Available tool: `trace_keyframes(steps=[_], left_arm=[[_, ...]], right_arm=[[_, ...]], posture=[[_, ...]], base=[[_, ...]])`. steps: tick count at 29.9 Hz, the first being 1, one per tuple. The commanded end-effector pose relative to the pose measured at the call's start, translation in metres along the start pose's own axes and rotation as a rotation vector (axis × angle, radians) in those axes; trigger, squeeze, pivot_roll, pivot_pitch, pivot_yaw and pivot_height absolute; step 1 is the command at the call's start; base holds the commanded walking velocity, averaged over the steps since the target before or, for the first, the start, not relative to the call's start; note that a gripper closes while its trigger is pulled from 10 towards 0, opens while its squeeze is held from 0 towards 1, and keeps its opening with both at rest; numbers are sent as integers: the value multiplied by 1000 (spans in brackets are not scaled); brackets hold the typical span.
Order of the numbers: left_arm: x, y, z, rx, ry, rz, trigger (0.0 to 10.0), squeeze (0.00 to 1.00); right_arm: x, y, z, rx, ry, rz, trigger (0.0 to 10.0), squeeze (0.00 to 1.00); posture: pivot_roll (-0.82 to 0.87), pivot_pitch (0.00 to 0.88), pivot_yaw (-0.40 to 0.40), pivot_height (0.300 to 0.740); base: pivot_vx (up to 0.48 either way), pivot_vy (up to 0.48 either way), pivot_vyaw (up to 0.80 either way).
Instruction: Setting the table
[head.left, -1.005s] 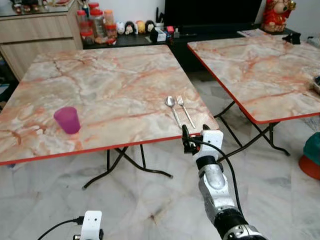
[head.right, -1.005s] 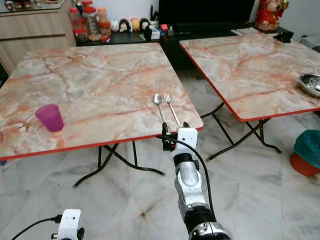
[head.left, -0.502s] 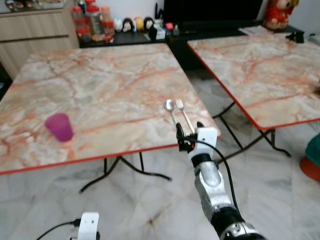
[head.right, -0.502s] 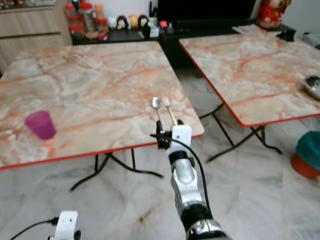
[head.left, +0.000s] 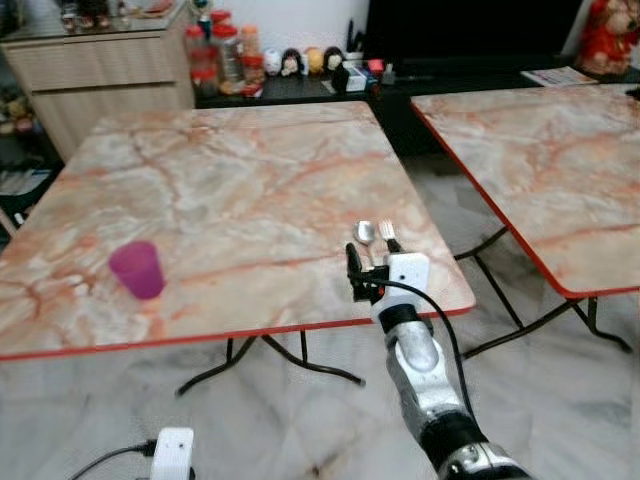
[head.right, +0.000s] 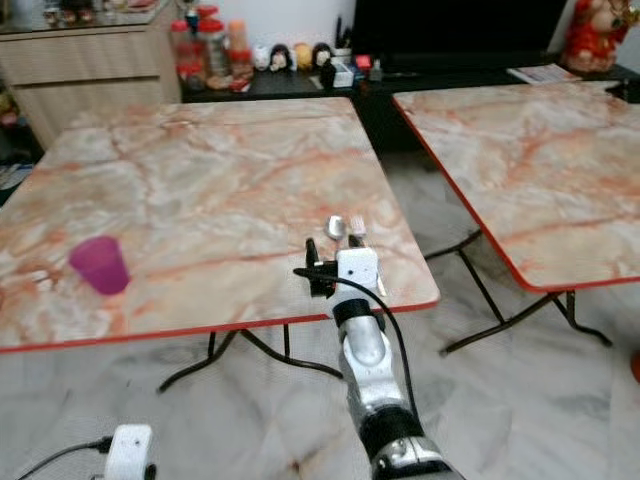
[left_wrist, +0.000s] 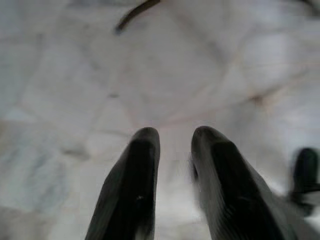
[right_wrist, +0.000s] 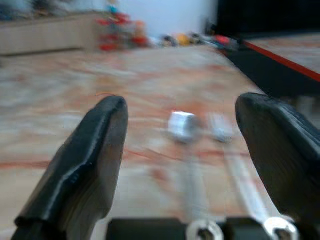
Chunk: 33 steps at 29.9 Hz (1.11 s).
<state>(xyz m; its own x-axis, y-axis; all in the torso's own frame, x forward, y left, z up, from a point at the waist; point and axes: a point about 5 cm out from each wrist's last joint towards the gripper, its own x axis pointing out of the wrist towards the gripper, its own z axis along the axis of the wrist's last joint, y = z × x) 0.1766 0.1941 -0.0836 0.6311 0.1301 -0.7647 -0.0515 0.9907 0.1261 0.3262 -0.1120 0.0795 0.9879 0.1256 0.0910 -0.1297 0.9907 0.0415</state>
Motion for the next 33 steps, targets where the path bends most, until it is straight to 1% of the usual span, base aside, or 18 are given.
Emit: trace_keyframes(steps=[1, 22, 27, 33], left_arm=[[0, 10, -1, 28, 6, 21, 10000, 0], [-1, 10, -3, 42, 10, 11, 10000, 0], [-1, 7, -2, 52, 9, -9, 10000, 0], [0, 6, -1, 51, 4, -13, 10000, 0]], right_arm=[[5, 11, 6, 19, -20, 22, 10000, 0], [1, 9, 0, 27, 0, 8, 10000, 0], [1, 8, 0, 25, 1, 8, 10000, 0], [-1, 6, -1, 21, 2, 9, 10000, 0]], posture=[[42, 0, -11, 740], [33, 0, -5, 740], [30, 0, -4, 740], [30, 0, -4, 740]], base=[[285, 0, 0], [288, 0, 0], [275, 0, 0], [0, 0, 0]])
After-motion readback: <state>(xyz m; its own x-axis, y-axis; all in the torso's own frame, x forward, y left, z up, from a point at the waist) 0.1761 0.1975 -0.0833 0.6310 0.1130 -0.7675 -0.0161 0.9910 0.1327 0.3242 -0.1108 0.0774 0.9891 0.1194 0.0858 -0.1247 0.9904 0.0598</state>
